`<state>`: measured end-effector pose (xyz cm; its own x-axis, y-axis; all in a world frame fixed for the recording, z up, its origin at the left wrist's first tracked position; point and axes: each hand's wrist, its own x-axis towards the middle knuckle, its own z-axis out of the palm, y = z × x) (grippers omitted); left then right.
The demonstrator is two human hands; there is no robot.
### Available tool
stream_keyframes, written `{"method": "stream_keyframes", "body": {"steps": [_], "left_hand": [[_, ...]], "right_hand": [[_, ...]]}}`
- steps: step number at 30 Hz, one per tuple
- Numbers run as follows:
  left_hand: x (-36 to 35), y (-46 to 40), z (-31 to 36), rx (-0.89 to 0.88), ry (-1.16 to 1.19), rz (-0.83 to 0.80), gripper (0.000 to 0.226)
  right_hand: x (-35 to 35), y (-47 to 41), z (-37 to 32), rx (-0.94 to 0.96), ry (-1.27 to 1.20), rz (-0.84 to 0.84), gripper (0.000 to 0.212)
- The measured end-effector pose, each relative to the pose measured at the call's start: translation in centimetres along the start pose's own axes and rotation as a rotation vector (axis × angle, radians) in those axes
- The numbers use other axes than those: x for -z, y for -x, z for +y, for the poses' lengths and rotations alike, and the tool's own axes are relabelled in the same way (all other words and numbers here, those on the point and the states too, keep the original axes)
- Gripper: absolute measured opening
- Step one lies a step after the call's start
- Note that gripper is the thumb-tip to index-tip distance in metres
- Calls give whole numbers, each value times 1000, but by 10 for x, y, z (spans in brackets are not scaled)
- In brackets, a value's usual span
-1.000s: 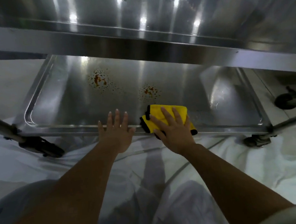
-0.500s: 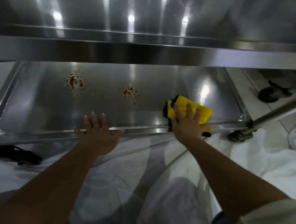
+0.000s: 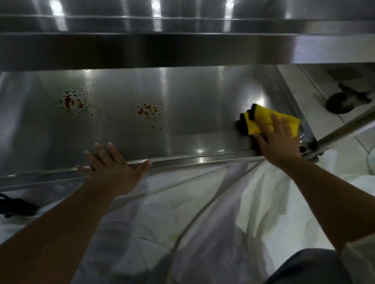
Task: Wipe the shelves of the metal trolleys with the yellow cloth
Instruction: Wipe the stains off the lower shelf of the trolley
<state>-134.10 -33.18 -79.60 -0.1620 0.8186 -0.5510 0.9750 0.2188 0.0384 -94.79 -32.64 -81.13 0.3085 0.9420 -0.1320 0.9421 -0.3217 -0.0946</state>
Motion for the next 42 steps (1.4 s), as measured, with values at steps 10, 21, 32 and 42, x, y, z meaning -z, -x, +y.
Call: {"method": "stream_keyframes", "body": {"steps": [10,21,32,42], "left_hand": [[-8,-11,0,17,18,29,127],[-1,-11,-54,-120,-16,146,126],[33,-68,-134,133,-1,-164,174],[18,-60,-147,21,60,7,153]], "right_hand": [[-17,6,-145,-221,-193,54,49],[-21,49,-145,670,103,-15,51],[-44,62,-267,-59,-196,54,50],[-59,94,-312,631,44,91,52]]}}
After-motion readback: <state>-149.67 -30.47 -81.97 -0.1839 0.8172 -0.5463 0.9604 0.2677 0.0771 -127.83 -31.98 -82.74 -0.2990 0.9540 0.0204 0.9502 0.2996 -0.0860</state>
